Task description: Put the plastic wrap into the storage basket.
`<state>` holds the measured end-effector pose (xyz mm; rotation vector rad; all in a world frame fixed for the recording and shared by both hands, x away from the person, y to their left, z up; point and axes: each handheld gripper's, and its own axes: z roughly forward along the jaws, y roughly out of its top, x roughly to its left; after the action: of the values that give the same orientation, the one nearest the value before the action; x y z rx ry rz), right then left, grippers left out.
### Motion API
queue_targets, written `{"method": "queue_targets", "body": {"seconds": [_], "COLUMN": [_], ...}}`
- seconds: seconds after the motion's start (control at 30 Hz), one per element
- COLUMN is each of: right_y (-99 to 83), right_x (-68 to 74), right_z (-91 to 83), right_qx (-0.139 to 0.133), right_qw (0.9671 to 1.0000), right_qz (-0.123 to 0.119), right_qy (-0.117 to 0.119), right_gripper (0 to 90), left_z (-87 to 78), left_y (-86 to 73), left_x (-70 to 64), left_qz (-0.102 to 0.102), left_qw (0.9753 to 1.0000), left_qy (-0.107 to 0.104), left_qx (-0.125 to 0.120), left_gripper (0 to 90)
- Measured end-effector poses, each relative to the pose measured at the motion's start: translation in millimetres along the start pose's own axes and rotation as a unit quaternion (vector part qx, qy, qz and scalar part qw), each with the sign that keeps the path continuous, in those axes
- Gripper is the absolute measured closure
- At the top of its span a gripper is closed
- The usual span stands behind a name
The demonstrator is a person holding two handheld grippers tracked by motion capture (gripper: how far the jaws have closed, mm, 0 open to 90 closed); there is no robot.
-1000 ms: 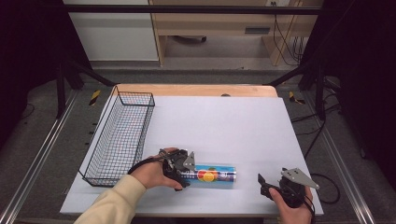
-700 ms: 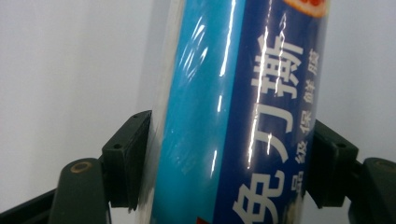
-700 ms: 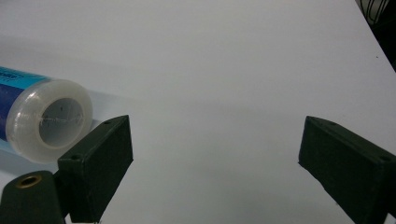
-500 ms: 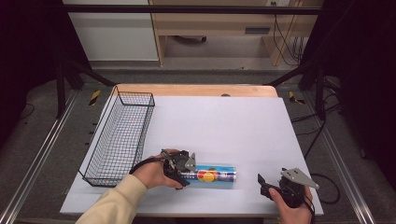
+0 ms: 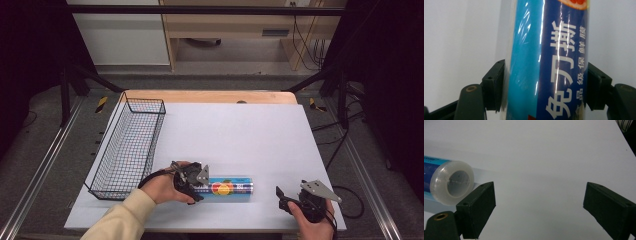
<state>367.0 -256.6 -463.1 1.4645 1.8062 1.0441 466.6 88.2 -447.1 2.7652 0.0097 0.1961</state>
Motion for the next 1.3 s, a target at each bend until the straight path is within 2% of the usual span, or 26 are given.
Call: {"method": "queue_targets", "body": {"seconds": [0.07, 0.47, 0.6, 0.63, 0.73, 0.87, 0.97, 1.1, 1.3], "right_y": [0.1, 0.0, 0.0, -0.1, -0.1, 0.1, 1.4, 4.9, 17.5], "right_x": [0.1, 0.0, -0.7, -0.3, 0.1, 0.1, 2.1, 4.3, 3.7], "right_z": [0.0, 0.3, 0.6, 0.7, 0.6, 0.1, 0.2, 1.1, 9.1], "right_qx": [-0.001, 0.0, 0.0, 0.002, 0.001, 0.0, -0.001, -0.008, -0.004], "right_qw": [1.0, 1.0, 1.0, 1.0, 1.0, 0.9999, 0.9998, 0.9993, 0.9991], "right_qz": [-0.001, 0.001, 0.001, 0.002, 0.001, 0.001, -0.009, -0.022, -0.032], "right_qy": [0.0, -0.002, -0.003, -0.002, -0.004, -0.011, -0.018, -0.029, -0.029], "right_gripper": [11.0, 11.2, 11.2, 11.2, 11.2, 11.5, 11.5, 11.5, 11.5], "left_z": [-0.6, -3.3, -8.5, -11.0, -14.9, -20.5, -23.7, -27.3, -36.1], "left_y": [0.4, 9.7, 14.1, 15.8, 17.2, 19.6, 20.1, 19.4, 17.1], "left_x": [-1.6, -10.3, -12.4, -14.0, -13.6, -14.1, -15.1, -15.1, -16.3], "left_qz": [-0.004, 0.006, -0.005, -0.014, -0.013, -0.04, -0.035, -0.048, -0.054], "left_qw": [1.0, 0.9997, 0.9994, 0.9988, 0.9987, 0.9976, 0.9972, 0.9958, 0.9947], "left_qy": [-0.003, -0.002, 0.0, 0.002, 0.004, 0.007, 0.011, 0.014, 0.027], "left_qx": [-0.006, -0.022, -0.033, -0.047, -0.049, -0.057, -0.065, -0.076, -0.083], "left_gripper": [31.2, 31.9, 32.0, 32.0, 32.0, 32.0, 32.1, 32.0, 32.1]}}
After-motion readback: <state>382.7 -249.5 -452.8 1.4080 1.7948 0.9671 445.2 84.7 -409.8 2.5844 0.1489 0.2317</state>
